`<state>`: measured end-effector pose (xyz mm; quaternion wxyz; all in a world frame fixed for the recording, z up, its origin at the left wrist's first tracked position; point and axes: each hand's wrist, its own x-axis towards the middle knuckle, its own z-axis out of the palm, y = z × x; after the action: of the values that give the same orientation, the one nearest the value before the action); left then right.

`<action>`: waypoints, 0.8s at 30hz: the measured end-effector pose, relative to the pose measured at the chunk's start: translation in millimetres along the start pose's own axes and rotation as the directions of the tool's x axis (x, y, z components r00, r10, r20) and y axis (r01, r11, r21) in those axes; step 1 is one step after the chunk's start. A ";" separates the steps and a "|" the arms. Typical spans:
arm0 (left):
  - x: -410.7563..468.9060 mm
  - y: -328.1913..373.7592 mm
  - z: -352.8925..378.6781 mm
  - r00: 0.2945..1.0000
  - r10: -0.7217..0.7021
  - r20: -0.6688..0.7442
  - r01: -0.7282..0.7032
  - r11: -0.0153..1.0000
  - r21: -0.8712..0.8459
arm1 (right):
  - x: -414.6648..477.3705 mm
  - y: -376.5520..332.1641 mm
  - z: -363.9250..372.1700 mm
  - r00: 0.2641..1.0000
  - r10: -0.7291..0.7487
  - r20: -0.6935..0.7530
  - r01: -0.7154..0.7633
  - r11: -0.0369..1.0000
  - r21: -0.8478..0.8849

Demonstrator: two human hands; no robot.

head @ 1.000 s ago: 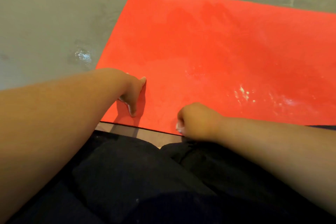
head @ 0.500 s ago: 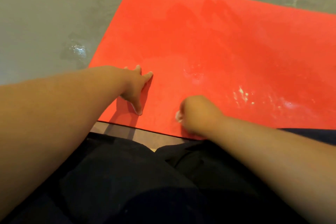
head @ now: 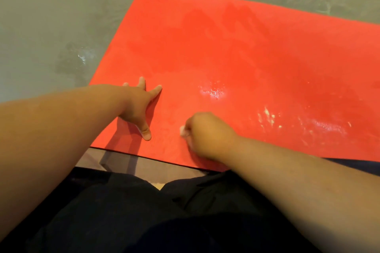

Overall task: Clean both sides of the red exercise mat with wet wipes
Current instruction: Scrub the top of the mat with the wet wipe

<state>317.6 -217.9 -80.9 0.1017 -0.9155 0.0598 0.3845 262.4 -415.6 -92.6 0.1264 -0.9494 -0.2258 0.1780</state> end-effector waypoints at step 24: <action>6.9 -7.6 7.4 0.999 0.031 -0.024 -0.033 0.998 -0.052 | 66.3 112.2 -38.3 0.869 0.313 -0.384 -0.343 0.939 -0.012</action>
<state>318.8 -209.0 -89.8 0.0709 -0.9212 0.0655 0.3770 375.9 -487.5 -112.5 0.0973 -0.9945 -0.0397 0.0025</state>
